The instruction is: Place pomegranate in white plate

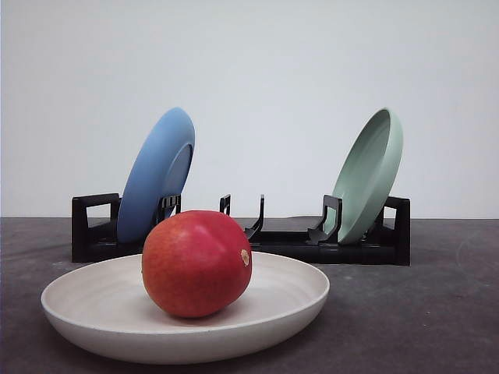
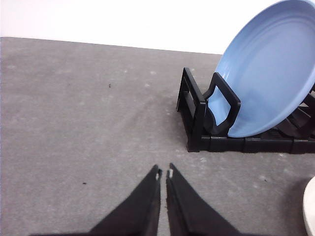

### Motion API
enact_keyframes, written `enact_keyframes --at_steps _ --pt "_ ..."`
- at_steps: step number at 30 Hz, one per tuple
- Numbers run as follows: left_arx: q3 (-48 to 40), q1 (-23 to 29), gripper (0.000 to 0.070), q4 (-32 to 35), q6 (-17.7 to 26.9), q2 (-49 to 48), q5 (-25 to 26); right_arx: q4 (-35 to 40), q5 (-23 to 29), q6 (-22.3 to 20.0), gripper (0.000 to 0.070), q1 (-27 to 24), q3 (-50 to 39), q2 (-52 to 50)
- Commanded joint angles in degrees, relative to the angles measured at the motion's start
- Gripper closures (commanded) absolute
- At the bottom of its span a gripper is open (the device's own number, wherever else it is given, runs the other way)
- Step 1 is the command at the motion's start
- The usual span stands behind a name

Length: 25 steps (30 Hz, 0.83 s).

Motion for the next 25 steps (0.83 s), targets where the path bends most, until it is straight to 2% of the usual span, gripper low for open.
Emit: enact_keyframes --at_steps 1,25 --pt "-0.6 0.1 0.0700 -0.2 0.0 -0.1 -0.1 0.5 0.0 0.6 0.0684 -0.1 -0.3 0.0" --pt "-0.6 0.1 0.0700 -0.2 0.0 -0.1 -0.1 0.5 0.0 0.6 0.0684 -0.1 -0.3 0.0"
